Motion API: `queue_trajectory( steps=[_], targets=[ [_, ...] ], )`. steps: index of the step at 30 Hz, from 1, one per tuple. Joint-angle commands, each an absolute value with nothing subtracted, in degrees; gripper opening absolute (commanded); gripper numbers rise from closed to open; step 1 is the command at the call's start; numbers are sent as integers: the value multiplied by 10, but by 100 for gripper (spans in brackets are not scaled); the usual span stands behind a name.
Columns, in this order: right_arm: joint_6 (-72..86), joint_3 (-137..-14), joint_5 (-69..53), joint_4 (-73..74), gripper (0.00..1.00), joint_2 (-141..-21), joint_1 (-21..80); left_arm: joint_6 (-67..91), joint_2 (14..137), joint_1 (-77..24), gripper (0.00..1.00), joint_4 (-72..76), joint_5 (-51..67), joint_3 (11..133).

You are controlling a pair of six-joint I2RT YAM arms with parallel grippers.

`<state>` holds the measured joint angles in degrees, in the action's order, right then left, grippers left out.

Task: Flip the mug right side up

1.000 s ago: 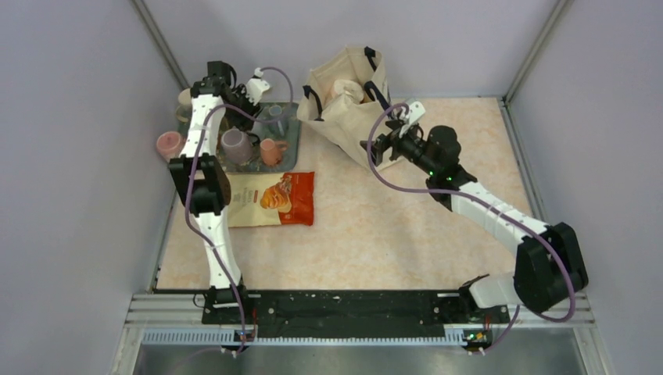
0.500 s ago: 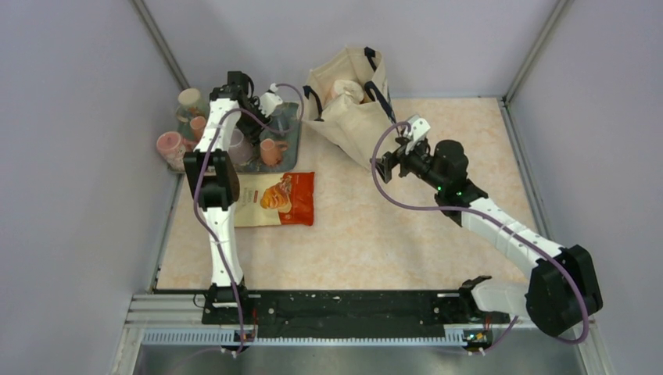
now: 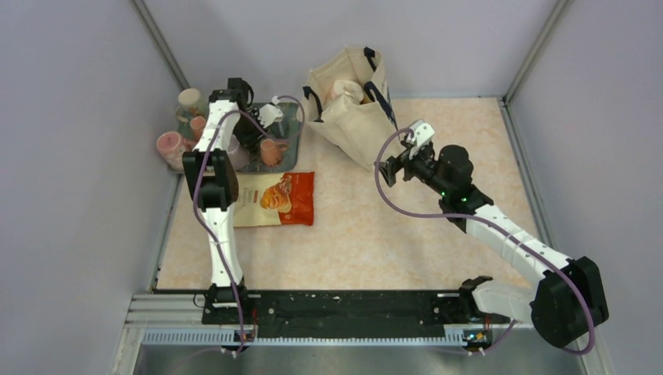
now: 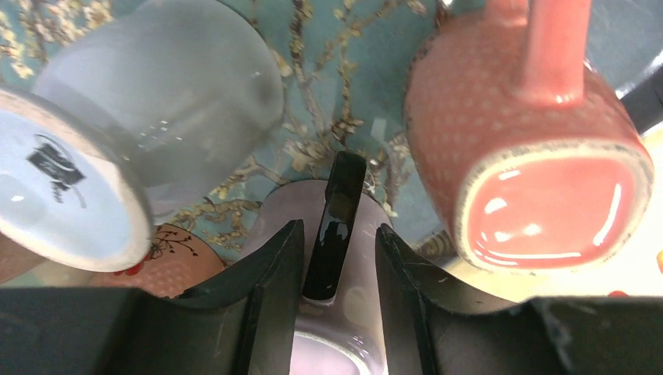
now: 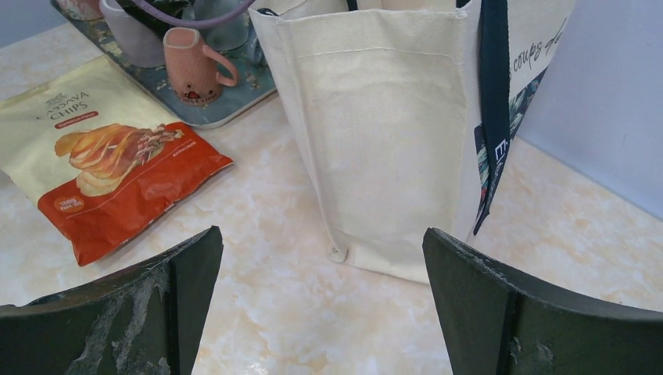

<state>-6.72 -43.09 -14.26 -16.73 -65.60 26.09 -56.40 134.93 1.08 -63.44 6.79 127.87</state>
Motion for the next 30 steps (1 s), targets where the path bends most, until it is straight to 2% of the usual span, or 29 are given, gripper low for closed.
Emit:
queue_trajectory(
  steps=[1,5,10,17,19,20,25,30],
  targets=[
    [-76,-420,-135,-173,99,-632,262,-610,1328,11,45,-689,65,1291],
    [-77,-416,-136,-172,99,-630,262,-617,1342,4,54,-649,25,1297],
    [-76,-414,-135,-165,99,-626,262,-636,1365,3,48,-640,-34,1300],
    [-81,-410,-129,-163,99,-615,262,-639,1367,3,30,-655,-27,1295],
    [-81,-409,-129,-161,99,-613,262,-633,1364,2,4,-658,-16,1294],
    [-81,-408,-128,-161,99,-611,262,-630,1362,3,0,-660,-12,1293],
    [-72,-408,-123,-161,99,-601,262,-610,1335,3,0,-656,28,1288],
    [-55,-415,-132,-163,99,-592,262,-544,1284,17,0,-584,50,1273]
  ],
)
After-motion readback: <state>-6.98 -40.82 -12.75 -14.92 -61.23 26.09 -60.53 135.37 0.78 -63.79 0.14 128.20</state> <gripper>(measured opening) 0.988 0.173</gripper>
